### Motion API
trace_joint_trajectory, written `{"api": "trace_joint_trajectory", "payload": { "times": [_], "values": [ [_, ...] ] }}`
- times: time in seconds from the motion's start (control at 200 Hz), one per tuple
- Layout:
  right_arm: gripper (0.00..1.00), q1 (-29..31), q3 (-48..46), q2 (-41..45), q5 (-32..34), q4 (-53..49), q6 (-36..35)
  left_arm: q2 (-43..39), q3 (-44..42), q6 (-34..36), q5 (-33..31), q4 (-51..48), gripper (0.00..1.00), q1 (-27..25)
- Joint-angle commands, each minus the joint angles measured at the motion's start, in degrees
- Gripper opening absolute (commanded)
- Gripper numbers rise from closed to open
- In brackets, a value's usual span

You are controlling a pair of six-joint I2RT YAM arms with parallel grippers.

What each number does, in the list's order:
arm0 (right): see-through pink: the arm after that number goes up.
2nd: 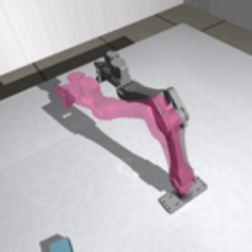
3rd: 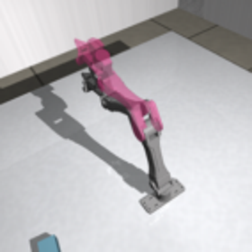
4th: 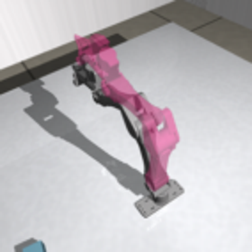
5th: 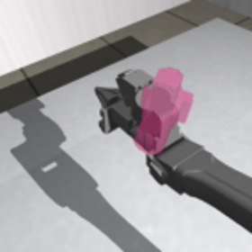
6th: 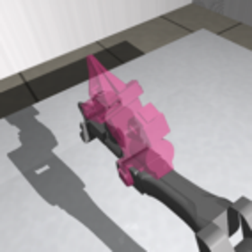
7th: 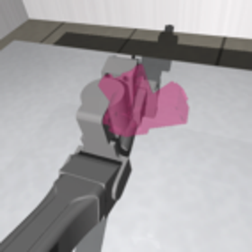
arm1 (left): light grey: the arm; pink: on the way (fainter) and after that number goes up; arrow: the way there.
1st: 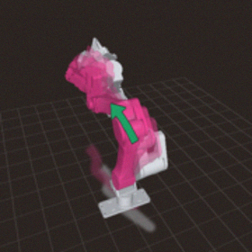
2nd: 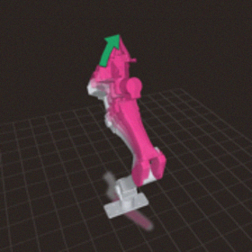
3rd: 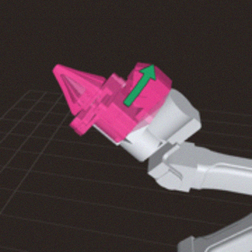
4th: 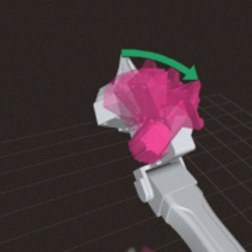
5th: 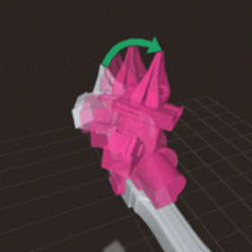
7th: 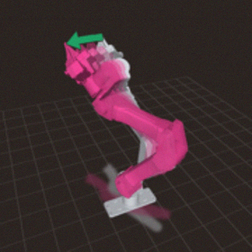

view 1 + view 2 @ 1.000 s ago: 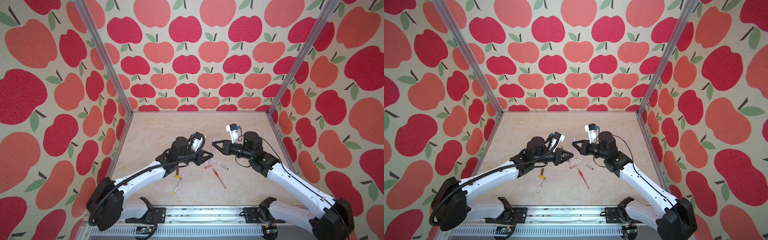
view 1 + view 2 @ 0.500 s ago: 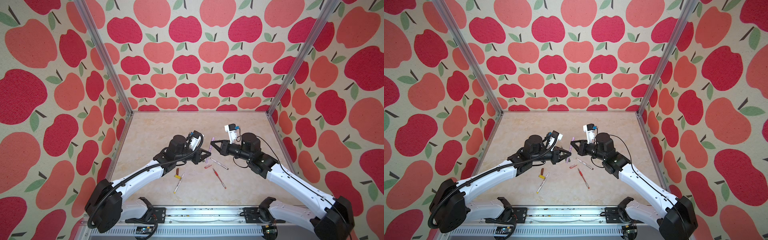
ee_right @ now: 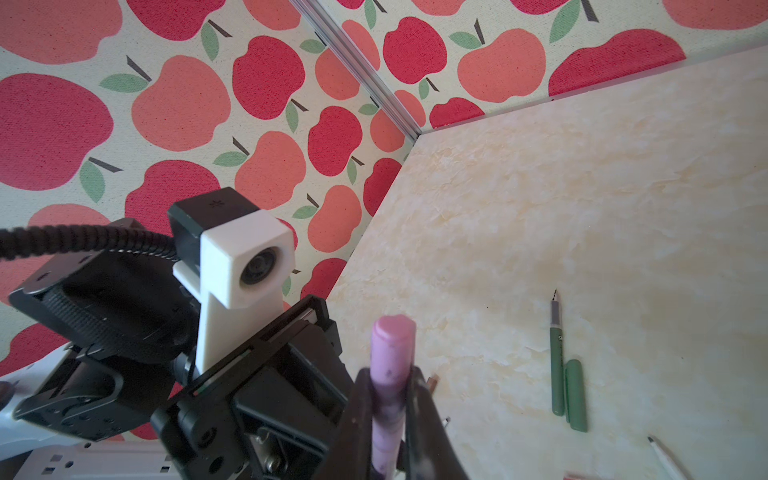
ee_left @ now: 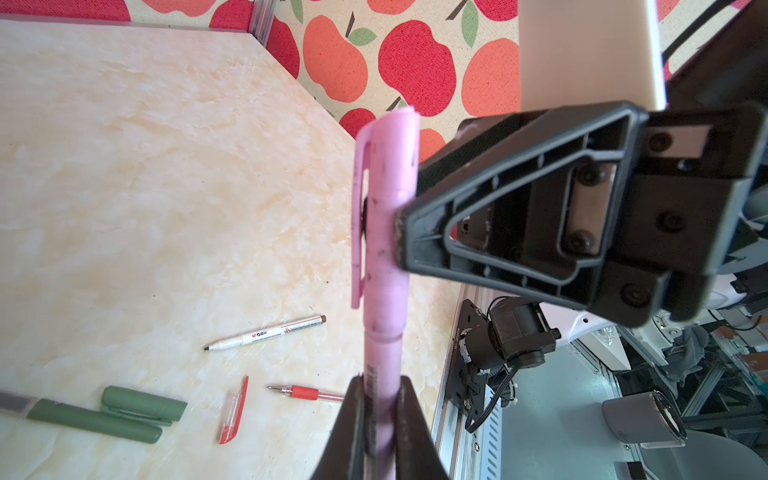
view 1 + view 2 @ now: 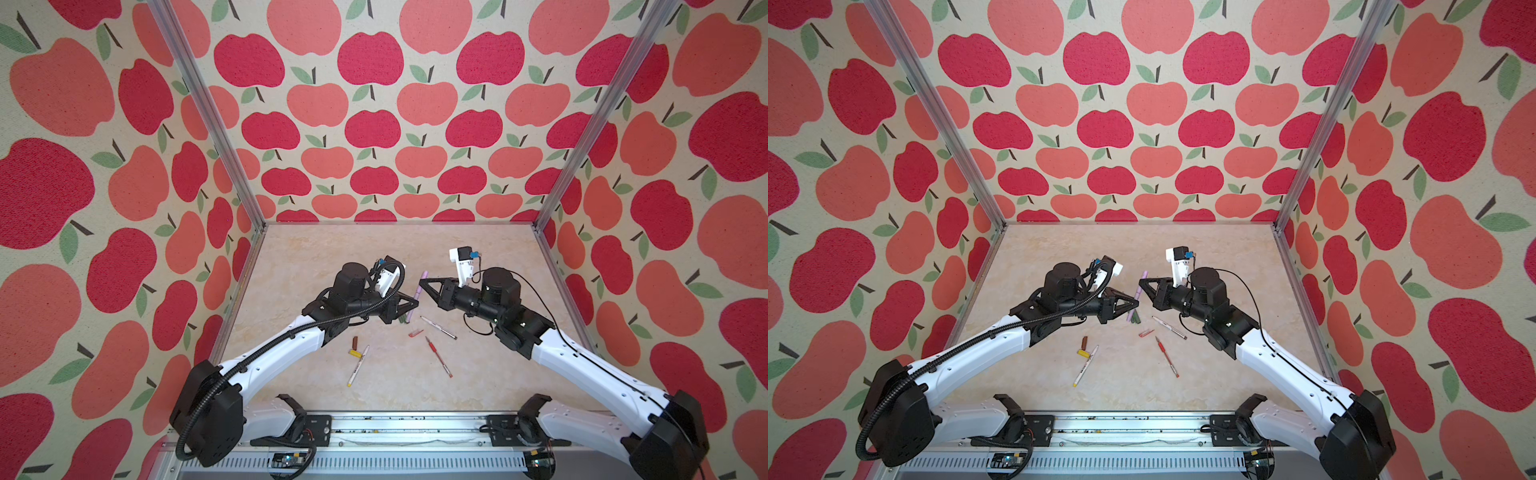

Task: Insert the pens into the pen caps

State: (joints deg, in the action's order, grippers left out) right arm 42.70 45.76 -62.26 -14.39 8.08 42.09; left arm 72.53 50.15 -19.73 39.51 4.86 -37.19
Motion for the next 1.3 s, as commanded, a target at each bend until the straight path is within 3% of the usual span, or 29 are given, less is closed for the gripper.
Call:
{"api": "trace_joint_trajectory", "payload": {
  "times": [0.0, 0.595, 0.961, 1.086, 1.296],
  "values": [
    [0.00, 2.9, -4.7, -1.0, -5.5, -12.0, -0.4, -0.6, 6.8, -0.1, -6.2, 11.5, 0.00, 3.6],
    [0.00, 9.1, -11.3, -2.4, -3.2, -8.9, 3.7, 0.6, 8.2, 0.1, -6.5, 14.2, 0.00, 4.5],
    [0.00, 9.4, -8.4, -0.9, -0.4, -10.6, 1.8, 0.0, 6.1, -0.1, -6.5, 13.8, 0.00, 4.9],
    [0.17, 8.3, -4.6, -0.5, 0.9, -11.1, 0.1, -0.7, 3.5, -0.4, -5.6, 13.1, 0.00, 4.8],
    [0.32, 4.4, 3.4, 1.5, 3.5, -11.1, -3.5, -1.8, -2.2, -0.1, -2.8, 11.0, 0.00, 4.4]
  ]
}}
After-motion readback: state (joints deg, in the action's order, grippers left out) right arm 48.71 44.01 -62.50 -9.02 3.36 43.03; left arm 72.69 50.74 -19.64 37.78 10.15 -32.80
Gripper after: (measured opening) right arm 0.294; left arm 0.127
